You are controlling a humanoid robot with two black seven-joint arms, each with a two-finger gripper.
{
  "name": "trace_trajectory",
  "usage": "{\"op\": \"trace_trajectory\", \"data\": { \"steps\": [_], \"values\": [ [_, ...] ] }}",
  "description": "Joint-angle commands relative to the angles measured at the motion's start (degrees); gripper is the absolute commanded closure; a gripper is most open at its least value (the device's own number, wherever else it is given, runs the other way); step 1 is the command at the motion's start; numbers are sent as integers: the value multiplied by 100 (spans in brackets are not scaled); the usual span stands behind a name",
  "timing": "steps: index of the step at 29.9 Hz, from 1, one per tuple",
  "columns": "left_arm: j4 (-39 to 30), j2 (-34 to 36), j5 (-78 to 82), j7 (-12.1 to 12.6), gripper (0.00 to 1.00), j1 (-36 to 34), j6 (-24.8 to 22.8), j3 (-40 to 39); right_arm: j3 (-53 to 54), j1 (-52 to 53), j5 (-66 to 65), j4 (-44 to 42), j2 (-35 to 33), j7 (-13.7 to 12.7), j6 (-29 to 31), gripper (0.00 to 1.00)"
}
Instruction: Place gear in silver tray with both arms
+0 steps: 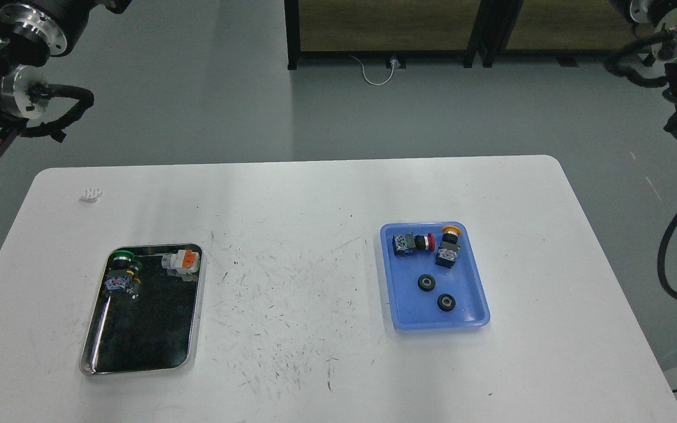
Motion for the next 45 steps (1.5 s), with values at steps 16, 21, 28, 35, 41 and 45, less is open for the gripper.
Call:
{"op": "trace_trajectory", "data": {
  "steps": [16,21,28,35,41,45],
  "values": [
    [157,291,-79,-28,1,495,-114,-299,-155,-203,1,545,-124,30,407,0],
    [113,388,-53,-502,2,741,-842,-194,-830,-449,-8,1431,-316,-41,714,0],
    [-379,1117,465,-686,2,1136,-1598,438,-1701,-669,-69,2785,-800,-172,1110,0],
    [-757,1838,914,-1074,2,1470,-2336,834,-2588,-1020,-131,3841,-1003,-260,1330,1],
    [-1055,2242,932,-1065,2,1822,-2522,1019,-3160,-1240,-280,4175,-976,-304,1330,1],
    [-1346,2620,932,-1074,2,1875,-2522,1239,-3415,-1354,-386,4210,-871,-304,1330,1]
  ]
}}
